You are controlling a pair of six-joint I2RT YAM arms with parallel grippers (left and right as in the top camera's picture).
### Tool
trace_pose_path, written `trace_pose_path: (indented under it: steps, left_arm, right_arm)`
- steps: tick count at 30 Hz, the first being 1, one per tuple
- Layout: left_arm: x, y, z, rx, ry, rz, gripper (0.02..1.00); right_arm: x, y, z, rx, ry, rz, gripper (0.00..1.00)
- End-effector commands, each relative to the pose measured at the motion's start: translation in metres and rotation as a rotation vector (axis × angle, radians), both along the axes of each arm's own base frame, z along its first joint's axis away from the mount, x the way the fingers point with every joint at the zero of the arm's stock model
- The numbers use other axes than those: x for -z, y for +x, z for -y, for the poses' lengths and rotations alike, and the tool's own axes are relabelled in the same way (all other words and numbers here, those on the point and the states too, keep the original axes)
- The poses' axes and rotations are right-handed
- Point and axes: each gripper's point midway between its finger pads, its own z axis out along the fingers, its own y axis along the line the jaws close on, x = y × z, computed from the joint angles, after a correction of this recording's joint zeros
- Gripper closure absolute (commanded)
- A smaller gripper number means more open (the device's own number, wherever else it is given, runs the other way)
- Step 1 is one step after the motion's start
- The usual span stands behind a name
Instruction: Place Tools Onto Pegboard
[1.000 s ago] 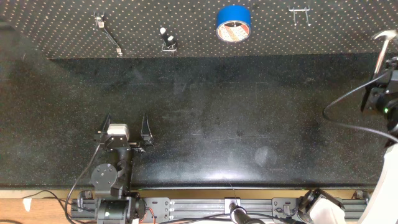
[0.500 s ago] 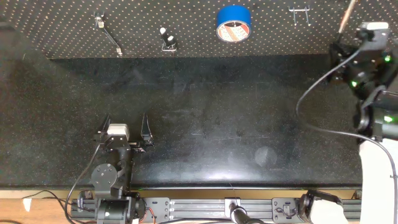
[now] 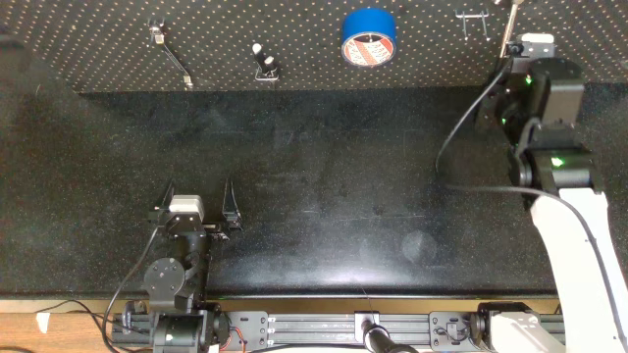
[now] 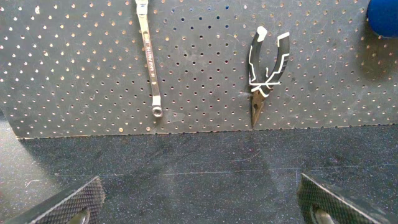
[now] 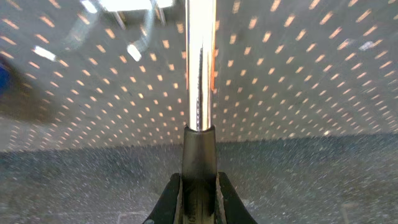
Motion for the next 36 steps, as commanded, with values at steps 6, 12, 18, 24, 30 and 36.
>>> trace_pose_path:
  steps: [6,12,18,24,30,36]
  left_arm:
    - [0.001,-0.001,0.002,0.014,0.008,0.0,0.023]
    - [0.0,-0.001,0.002,0.014,0.008,0.0,0.023]
    - [0.001,-0.001,0.002,0.014,0.008,0.0,0.023]
    - [0.001,-0.001,0.002,0.014,0.008,0.0,0.023]
    - [0.001,-0.001,0.002,0.014,0.008,0.0,0.023]
    - [0.0,-0.001,0.002,0.014,0.008,0.0,0.023]
  right_arm:
    - [0.002,0.012,-0.016,-0.079,-0.032,0.018,0.928]
    - [0.001,0.015,-0.033,-0.168,-0.061,0.035,0.93]
    - [0.002,0.013,-0.034,-0.171,-0.06,0.028,0.928]
    - [-0.024,0.005,-0.026,-0.129,-0.043,0.092,0.928]
    - [-0.06,-0.032,-0.007,-0.02,-0.062,0.138,0.93]
    - [-0.047,-0.048,-0.005,-0.016,-0.077,0.061,0.928]
